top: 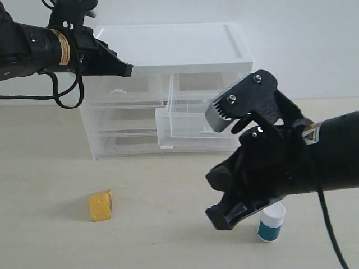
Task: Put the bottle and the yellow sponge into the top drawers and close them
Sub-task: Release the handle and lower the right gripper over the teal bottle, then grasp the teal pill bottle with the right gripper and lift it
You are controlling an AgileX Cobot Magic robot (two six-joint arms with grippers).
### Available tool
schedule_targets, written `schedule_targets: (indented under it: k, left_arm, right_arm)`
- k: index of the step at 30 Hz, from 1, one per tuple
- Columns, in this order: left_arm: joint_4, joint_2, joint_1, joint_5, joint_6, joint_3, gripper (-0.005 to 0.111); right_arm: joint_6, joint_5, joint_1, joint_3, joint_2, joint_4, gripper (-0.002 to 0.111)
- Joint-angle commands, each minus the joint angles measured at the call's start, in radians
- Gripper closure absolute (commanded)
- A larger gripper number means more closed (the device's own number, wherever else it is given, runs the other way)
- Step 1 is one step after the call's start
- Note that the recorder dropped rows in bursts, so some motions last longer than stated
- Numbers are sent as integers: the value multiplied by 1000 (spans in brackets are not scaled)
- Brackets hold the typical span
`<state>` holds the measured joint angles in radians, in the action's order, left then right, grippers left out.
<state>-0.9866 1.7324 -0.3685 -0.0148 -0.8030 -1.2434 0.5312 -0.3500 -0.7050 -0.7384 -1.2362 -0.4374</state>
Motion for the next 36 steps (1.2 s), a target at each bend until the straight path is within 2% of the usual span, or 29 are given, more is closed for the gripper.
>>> schedule_targets:
  k: [1, 3, 5, 9, 10, 16, 24, 32, 34, 36]
  left_arm:
    - [2, 1, -5, -2, -8, -6, 103]
    - [2, 1, -5, -2, -8, -6, 103]
    - [2, 1, -5, -2, -8, -6, 103]
    - [2, 1, -5, -2, -8, -6, 103]
    - [2, 1, -5, -2, -8, -6, 103]
    - [2, 1, -5, -2, -8, -6, 103]
    - [2, 1, -5, -2, -8, -6, 103]
    - [2, 1, -5, -2, -8, -6, 103]
    - [2, 1, -5, -2, -8, -6, 103]
    - [2, 1, -5, -2, -8, -6, 103]
  right_arm:
    - [10, -338, 155, -53, 7, 55, 108]
    - [-6, -399, 220, -55, 7, 64, 106]
    - [-7, -410, 236, -55, 5, 92, 80]
    - [-7, -395, 236, -51, -2, 139, 36]
    - [-7, -387, 236, -51, -15, 141, 34]
    - [-92, -262, 236, -51, -140, 263, 34]
    - [-144, -148, 236, -51, -311, 304, 34]
    - [-195, -84, 236, -51, -390, 324, 34]
    - [-195, -84, 236, -51, -396, 324, 37]
    - [-195, -80, 236, -51, -400, 324, 44]
